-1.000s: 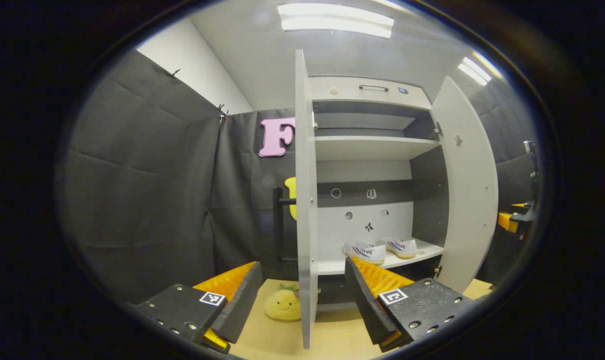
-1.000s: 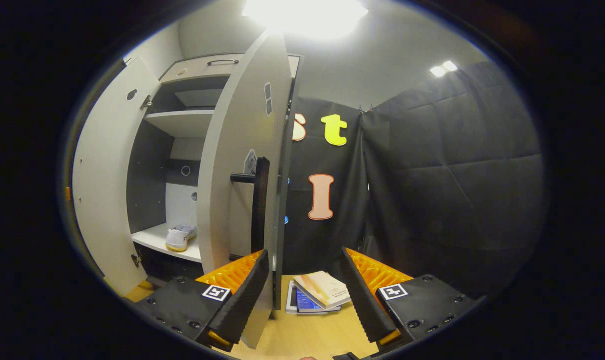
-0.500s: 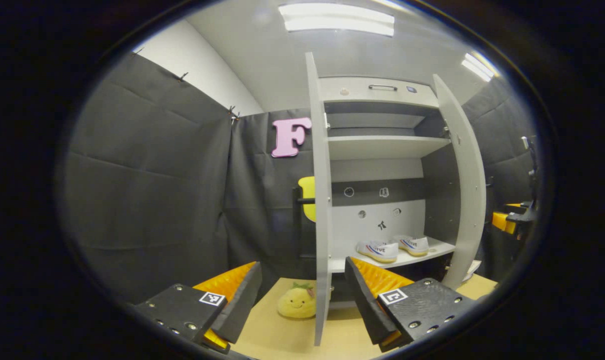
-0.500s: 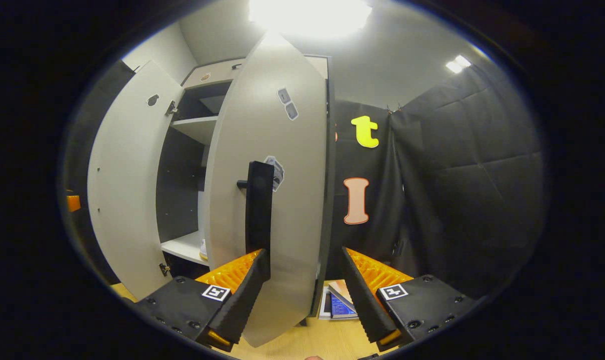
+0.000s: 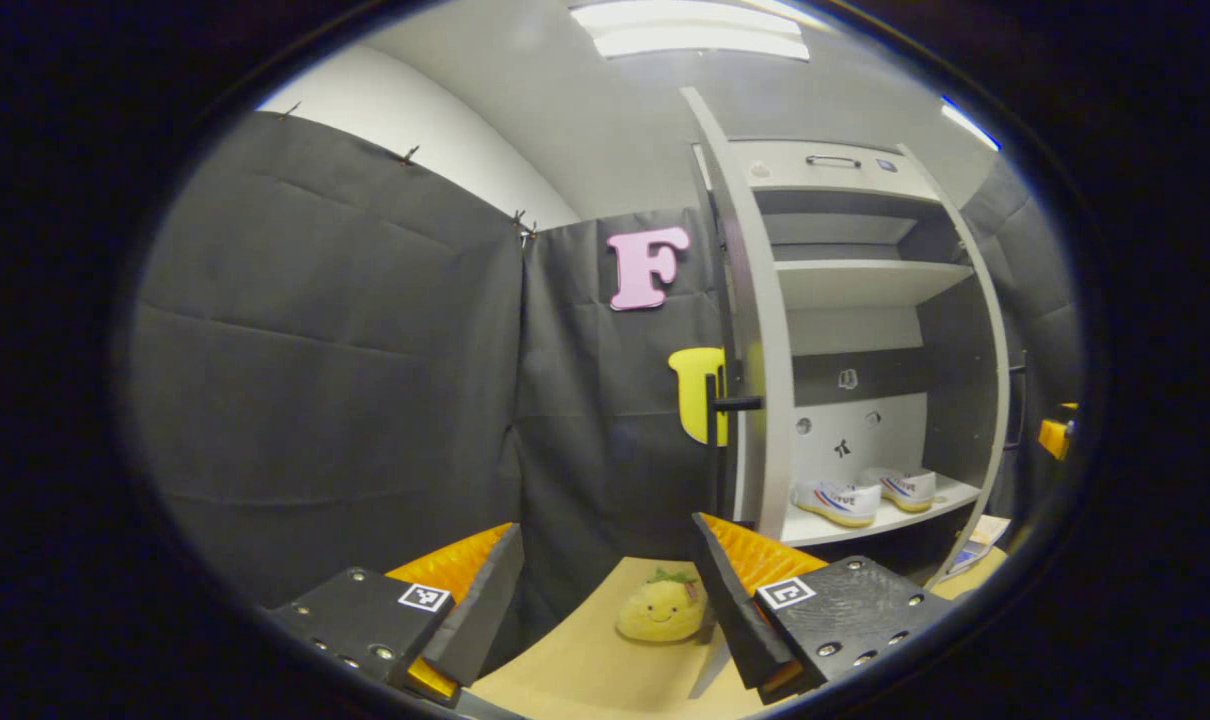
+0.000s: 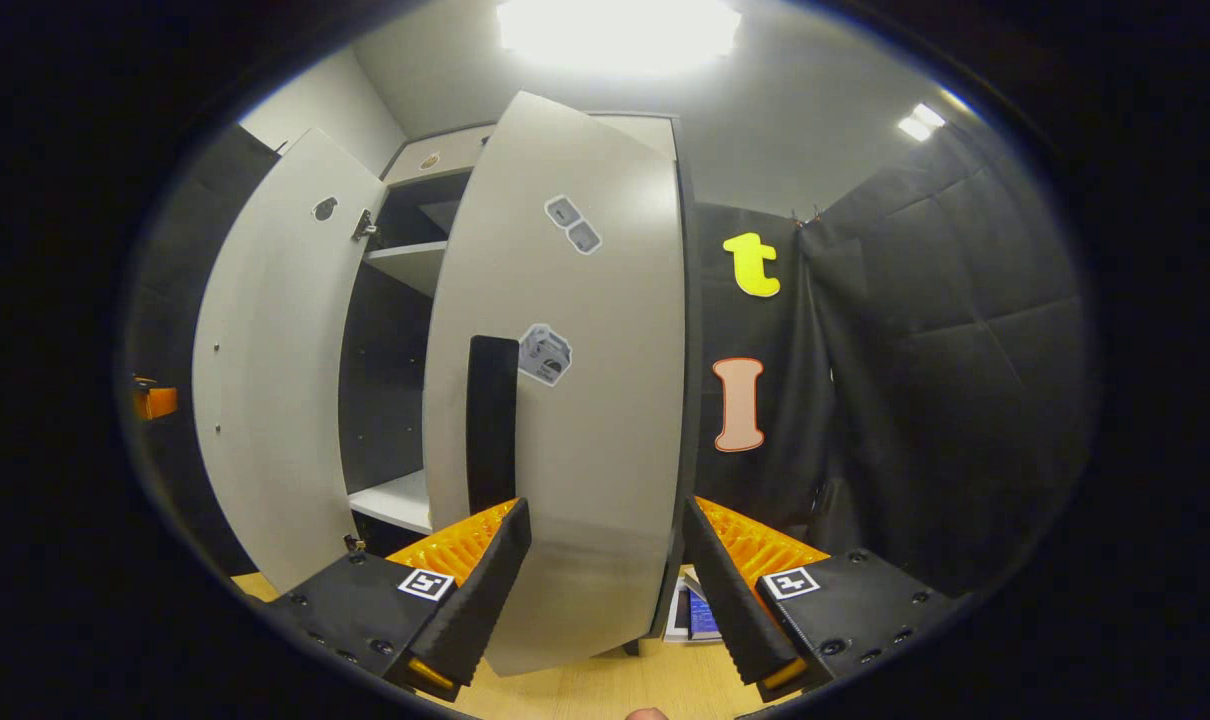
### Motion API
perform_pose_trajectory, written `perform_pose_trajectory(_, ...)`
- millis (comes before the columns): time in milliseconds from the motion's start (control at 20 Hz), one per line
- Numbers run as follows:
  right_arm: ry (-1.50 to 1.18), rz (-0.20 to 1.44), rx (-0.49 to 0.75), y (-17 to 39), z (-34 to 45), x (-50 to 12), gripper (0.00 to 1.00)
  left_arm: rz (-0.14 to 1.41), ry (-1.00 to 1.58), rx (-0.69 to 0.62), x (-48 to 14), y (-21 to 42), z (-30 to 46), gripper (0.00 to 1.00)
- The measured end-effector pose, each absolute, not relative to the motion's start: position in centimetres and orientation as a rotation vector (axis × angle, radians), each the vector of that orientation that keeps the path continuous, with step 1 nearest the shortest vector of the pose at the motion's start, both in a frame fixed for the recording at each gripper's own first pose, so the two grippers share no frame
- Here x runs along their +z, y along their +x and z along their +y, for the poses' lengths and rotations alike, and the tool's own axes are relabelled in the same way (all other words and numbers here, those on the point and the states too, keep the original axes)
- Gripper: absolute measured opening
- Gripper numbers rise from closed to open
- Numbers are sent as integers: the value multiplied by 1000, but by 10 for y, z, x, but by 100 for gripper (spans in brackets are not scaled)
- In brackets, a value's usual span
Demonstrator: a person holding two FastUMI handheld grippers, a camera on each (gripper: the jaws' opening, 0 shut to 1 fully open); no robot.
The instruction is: Grab one shoe with the right hand and put it into the shoe cabinet, grab the other shoe with the left hand and put it into the shoe cabinet; then close the right door with the right hand and the left door with the left hand.
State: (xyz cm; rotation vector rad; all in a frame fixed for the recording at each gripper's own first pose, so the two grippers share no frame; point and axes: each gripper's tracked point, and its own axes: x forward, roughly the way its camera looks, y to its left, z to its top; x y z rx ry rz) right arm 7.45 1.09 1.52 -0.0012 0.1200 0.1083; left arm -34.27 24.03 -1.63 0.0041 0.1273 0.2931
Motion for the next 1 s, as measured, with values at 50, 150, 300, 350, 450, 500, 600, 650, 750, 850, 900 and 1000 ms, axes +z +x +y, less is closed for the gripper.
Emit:
perform_pose_trajectory(50,-6,128,106,73,9,12,96,126,0,313,-16,-341,248,94)
perform_pose_trajectory(150,-22,134,94,71,0,8,94,134,-19,341,-21,-332,256,94)
perform_pose_trajectory(300,-31,140,60,71,-17,5,96,148,-36,355,-27,-329,259,95)
perform_pose_trajectory(350,-26,141,51,71,-22,5,96,153,-38,354,-28,-329,259,95)
perform_pose_trajectory(450,-27,147,33,71,-30,3,94,159,-51,325,-31,-324,254,95)
perform_pose_trajectory(500,-32,149,27,70,-35,2,96,159,-59,303,-32,-321,249,95)
perform_pose_trajectory(600,-42,155,19,69,-39,-1,94,155,-43,276,-34,-311,235,95)
perform_pose_trajectory(650,-45,157,18,68,-41,-1,96,150,-16,268,-32,-309,234,94)
perform_pose_trajectory(750,-48,157,18,65,-44,-3,96,139,-12,236,-31,-308,229,94)
perform_pose_trajectory(850,-43,165,22,64,-43,-8,94,135,-29,213,-32,-308,221,94)
perform_pose_trajectory(900,-37,166,27,63,-42,-8,96,133,-29,204,-31,-307,218,94)
perform_pose_trajectory(1000,-35,166,38,62,-40,-10,96,132,-24,181,-29,-302,208,94)
